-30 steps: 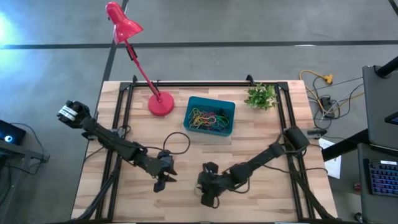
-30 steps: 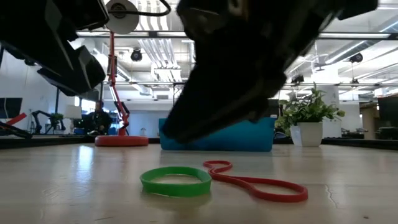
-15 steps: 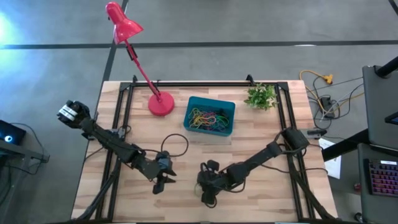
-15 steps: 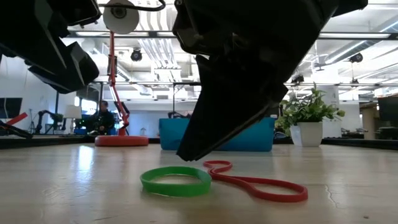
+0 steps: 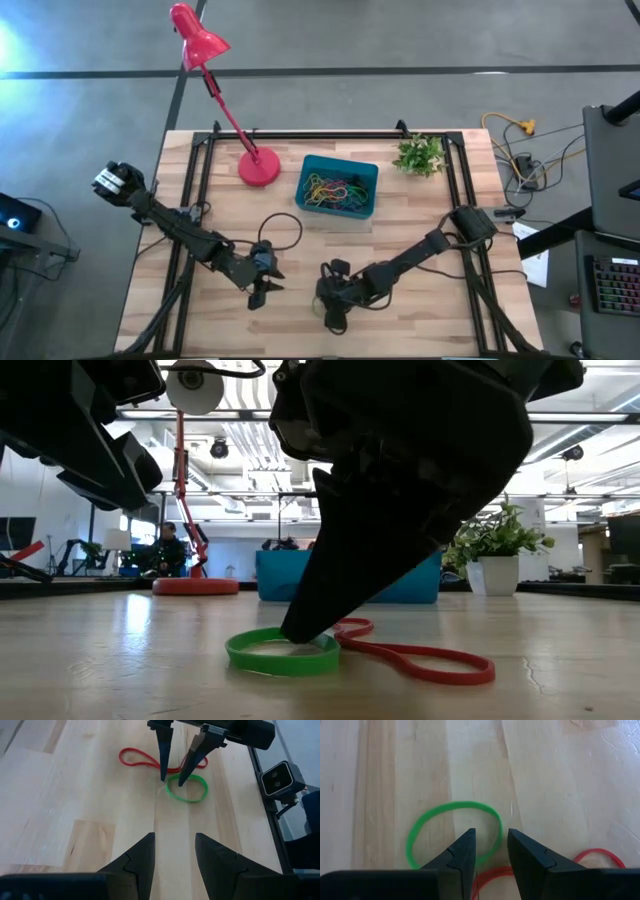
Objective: Pick and place rubber bands into bin
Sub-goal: Put the green rubber band into the blue bin
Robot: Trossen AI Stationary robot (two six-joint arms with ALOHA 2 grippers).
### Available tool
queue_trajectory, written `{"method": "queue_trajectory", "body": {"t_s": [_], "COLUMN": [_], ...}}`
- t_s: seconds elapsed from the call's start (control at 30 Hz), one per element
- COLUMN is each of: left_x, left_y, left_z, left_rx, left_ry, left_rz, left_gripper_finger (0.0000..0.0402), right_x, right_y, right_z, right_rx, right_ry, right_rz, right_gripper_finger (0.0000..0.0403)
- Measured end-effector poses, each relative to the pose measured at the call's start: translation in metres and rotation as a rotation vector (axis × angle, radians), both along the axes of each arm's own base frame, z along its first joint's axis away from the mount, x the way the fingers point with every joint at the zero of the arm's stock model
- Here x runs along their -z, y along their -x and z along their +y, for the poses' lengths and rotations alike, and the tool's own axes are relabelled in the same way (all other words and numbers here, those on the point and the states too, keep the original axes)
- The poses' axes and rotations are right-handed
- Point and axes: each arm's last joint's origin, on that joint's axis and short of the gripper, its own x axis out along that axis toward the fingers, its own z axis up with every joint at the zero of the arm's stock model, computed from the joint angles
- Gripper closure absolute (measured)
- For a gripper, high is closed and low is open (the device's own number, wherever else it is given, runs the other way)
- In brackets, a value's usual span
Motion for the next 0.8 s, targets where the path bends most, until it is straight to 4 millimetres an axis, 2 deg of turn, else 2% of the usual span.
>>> {"method": "queue_trajectory", "body": {"t_s": [0.2,0.43,0.6,0.8], "left_x": [0.000,0.000,0.000,0.001], "left_y": [0.000,-0.001,-0.001,-0.001], "left_z": [0.001,0.001,0.001,0.001], "left_rx": [-0.016,-0.029,-0.042,-0.042], "left_ry": [-0.010,-0.016,-0.019,-0.020], "left_rz": [-0.006,-0.013,-0.016,-0.013], "left_gripper_finger": [0.0278,0.0278,0.0278,0.0278], "right_x": [0.001,0.005,0.005,-0.007], "right_y": [0.000,0.000,-0.001,-0.010], "right_z": [-0.002,-0.004,-0.005,-0.005], "right_rx": [0.005,0.013,0.062,0.035], "right_ry": [0.004,0.011,0.006,0.037], "right_rz": [0.008,0.026,0.017,-0.017], "right_gripper_finger": [0.0321,0.0387,0.0394,0.0395]}}
